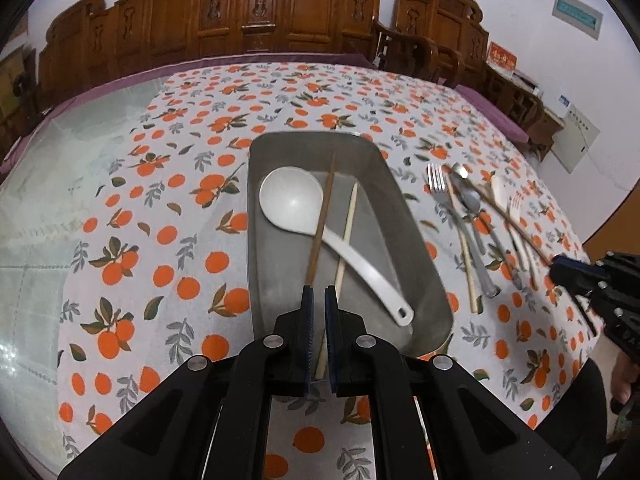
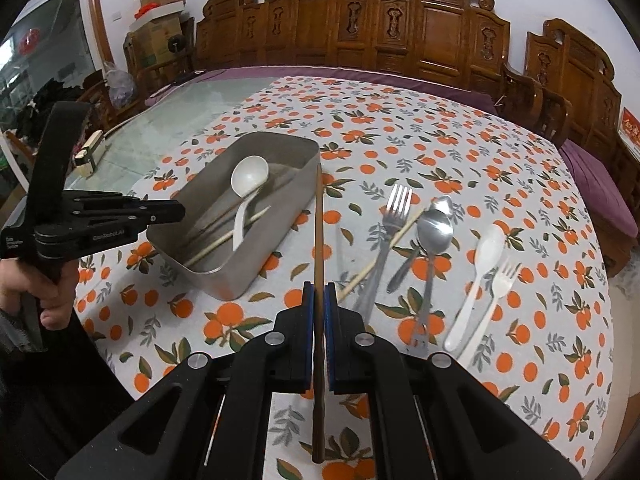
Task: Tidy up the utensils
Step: 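Lower the chopsticks into the tray and open both tools, then lift both open tools away from the tray, then grasp the metal spoon with the right tool while the left tool grasps the metal fork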
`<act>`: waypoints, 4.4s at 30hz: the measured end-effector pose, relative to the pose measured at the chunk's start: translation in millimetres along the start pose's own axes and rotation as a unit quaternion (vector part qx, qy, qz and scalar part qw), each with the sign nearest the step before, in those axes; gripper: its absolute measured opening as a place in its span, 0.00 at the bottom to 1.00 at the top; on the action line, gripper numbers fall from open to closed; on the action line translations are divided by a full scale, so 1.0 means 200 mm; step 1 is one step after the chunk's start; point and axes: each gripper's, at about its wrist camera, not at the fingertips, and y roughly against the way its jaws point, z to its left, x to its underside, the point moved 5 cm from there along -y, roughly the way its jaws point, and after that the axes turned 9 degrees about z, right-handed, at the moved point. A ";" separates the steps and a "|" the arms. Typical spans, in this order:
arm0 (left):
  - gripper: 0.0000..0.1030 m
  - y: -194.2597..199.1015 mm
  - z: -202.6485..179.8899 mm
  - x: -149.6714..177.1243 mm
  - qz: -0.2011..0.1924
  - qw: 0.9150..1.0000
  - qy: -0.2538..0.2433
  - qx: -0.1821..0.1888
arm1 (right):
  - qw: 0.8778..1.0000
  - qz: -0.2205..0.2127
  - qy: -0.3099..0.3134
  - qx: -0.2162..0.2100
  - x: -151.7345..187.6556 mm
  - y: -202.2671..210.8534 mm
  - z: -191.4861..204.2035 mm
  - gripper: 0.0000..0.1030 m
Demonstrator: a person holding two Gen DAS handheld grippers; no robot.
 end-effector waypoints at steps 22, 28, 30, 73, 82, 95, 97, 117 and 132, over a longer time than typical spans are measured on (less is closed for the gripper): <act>0.29 0.23 0.24 -0.06 -0.069 0.996 0.030 -0.044 | 0.999 0.010 -0.006 -0.053 -0.33 -0.24 0.31 0.06; 0.29 0.25 0.28 -0.06 -0.074 0.995 0.035 -0.049 | 0.997 0.028 -0.025 -0.067 -0.37 -0.37 0.35 0.06; 0.29 0.25 0.29 -0.07 -0.073 0.995 0.040 -0.048 | 0.997 0.032 -0.030 -0.069 -0.39 -0.40 0.36 0.06; 0.65 0.29 0.06 -0.04 -0.099 0.994 -0.002 -0.048 | 0.998 -0.038 -0.054 0.009 -0.17 -0.02 -0.09 0.24; 0.87 0.24 -0.21 -0.04 -0.103 0.994 -0.040 -0.021 | 0.996 -0.022 -0.071 0.054 0.11 0.05 -0.38 0.39; 0.87 0.25 -0.47 -0.02 -0.080 0.995 -0.063 -0.016 | 0.995 -0.017 -0.095 0.040 0.17 0.11 -0.57 0.39; 0.87 0.23 -0.49 -0.03 -0.071 0.996 -0.057 -0.011 | 0.995 -0.016 -0.089 0.035 0.15 0.10 -0.58 0.39; 0.87 0.13 -0.52 -0.28 -0.022 0.996 -0.078 -0.026 | 0.992 0.099 -0.080 0.009 -0.12 -0.50 -0.60 0.31; 0.87 0.05 -0.56 -0.34 -0.013 0.997 -0.081 -0.003 | 0.985 0.143 -0.076 0.063 -0.14 -0.54 -0.57 0.12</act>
